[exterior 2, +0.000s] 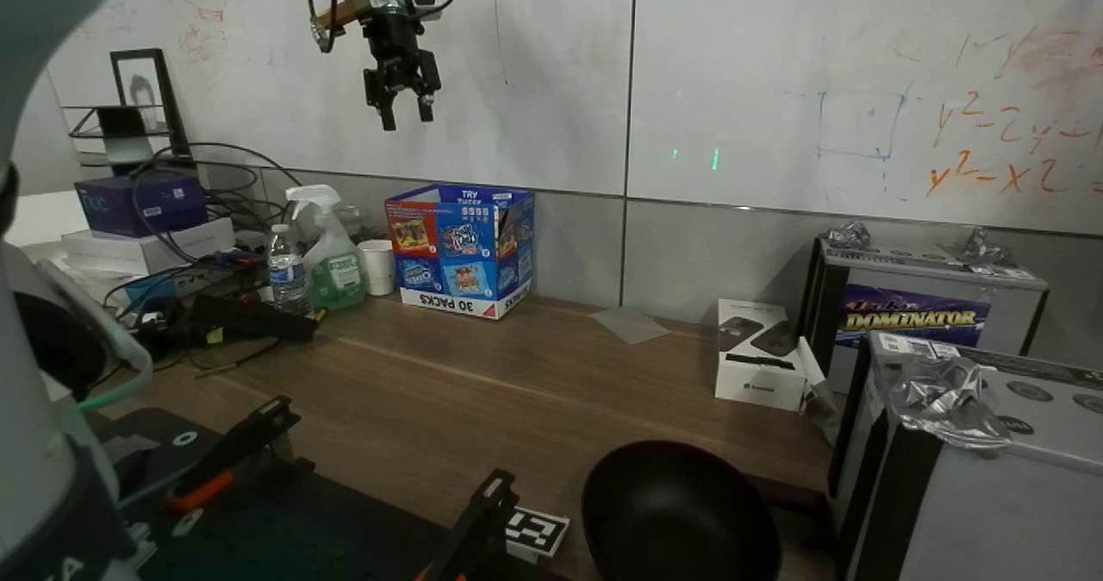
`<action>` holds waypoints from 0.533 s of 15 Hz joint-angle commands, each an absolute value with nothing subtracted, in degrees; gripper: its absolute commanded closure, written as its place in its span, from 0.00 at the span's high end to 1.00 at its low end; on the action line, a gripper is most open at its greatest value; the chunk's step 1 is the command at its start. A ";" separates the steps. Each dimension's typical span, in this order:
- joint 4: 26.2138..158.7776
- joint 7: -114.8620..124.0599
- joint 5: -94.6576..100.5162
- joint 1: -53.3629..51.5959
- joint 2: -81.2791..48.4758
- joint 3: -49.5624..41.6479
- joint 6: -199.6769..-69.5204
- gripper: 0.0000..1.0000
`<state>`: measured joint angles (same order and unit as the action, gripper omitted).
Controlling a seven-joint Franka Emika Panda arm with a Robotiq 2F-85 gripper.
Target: Pick up the white ropes and put them in the box
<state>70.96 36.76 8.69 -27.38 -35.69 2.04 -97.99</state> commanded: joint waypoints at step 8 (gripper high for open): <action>67.57 38.70 -0.19 -24.26 -36.63 5.84 -94.63 1.00</action>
